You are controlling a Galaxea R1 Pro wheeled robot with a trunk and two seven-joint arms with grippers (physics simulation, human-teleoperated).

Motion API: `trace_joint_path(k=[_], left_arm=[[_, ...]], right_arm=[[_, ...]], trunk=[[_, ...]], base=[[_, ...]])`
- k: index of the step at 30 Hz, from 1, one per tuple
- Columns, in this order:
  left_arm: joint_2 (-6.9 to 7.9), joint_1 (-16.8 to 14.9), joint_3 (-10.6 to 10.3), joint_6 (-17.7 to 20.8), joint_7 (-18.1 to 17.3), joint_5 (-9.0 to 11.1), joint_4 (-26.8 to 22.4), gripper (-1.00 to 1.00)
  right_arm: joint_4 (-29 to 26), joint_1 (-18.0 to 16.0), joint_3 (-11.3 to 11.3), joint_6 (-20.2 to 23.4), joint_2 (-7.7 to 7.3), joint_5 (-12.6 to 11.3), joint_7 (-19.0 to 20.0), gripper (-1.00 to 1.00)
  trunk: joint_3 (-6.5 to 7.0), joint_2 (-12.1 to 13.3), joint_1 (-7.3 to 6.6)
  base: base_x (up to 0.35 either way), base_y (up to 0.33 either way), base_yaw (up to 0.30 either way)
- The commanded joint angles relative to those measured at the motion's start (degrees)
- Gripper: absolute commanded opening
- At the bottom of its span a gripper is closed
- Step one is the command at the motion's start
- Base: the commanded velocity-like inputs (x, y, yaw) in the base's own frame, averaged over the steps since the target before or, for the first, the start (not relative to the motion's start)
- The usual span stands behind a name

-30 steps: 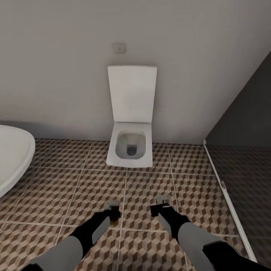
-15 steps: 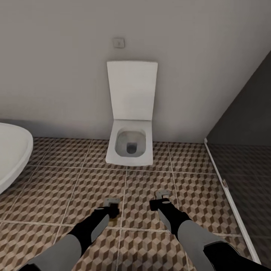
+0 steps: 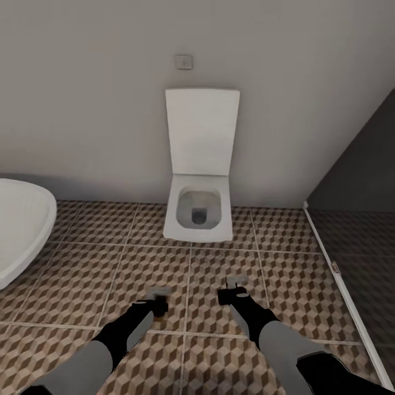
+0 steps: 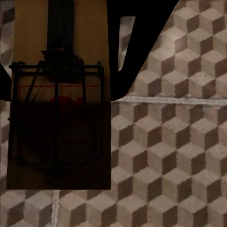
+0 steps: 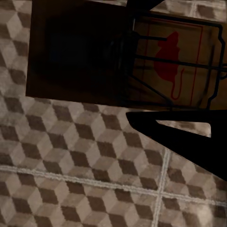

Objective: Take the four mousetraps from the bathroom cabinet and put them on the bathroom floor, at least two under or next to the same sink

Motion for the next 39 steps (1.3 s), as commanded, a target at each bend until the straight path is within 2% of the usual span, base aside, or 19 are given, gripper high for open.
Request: trace_joint_path(k=[1, 6, 14, 21, 25, 32, 35, 39], left_arm=[[0.08, 0.0, -0.4, 0.2, 0.6, 0.5, -0.1, -1.00], [0.09, 0.0, -0.5, 0.1, -0.6, 0.5, -0.1, -1.00], [0.10, 0.0, -0.5, -0.3, -2.9, 0.5, -0.1, -1.00], [0.10, 0.0, -0.5, -0.8, -3.3, 0.6, -0.2, -1.00], [0.03, 0.0, -0.4, -2.2, -3.3, 0.7, -0.4, -1.00], [0.03, 0.0, -0.2, -5.9, -2.2, 1.0, -0.6, -1.00], [0.07, 0.0, 1.1, -6.8, -2.1, 1.1, -0.6, -1.00], [0.04, 0.0, 4.5, -7.4, -2.0, 1.1, -0.6, -1.00]], right_arm=[[0.0, 0.0, 0.3, -0.6, 0.00, -0.2, -0.1, -1.00], [0.4, 0.0, 0.3, -2.7, 0.00, -0.2, 0.0, -1.00], [0.6, 0.0, 0.3, -3.4, 0.00, -0.2, 0.0, -1.00], [0.8, 0.0, 0.3, -3.5, 0.00, -2.3, 0.0, -1.00], [0.9, 0.0, 0.3, -3.5, 0.00, -3.5, 0.0, -1.00], [1.2, 0.0, 0.3, -3.5, 0.00, -3.9, 0.0, -1.00], [1.2, 0.0, 0.3, -3.5, 0.00, -4.0, 0.0, -1.00], [1.2, 0.0, 0.3, -3.5, 0.00, -4.0, 0.0, -1.00]], trunk=[[-0.04, 0.0, 0.00], [-0.04, 0.0, 0.00], [-0.04, 0.0, 0.00], [-0.04, 0.0, 0.00], [-0.75, -1.6, 0.87], [-2.01, -4.4, 2.41], [-2.55, -5.6, 3.07], [-3.27, -7.2, 3.95]], base=[[0.018, 0.323, 0.000], [0.076, 0.287, 0.000], [0.020, 0.060, -0.136], [0.002, 0.006, -0.171], [0.000, 0.001, -0.034], [0.000, 0.000, -0.007], [0.000, 0.000, -0.001], [0.000, 0.000, 0.000]])
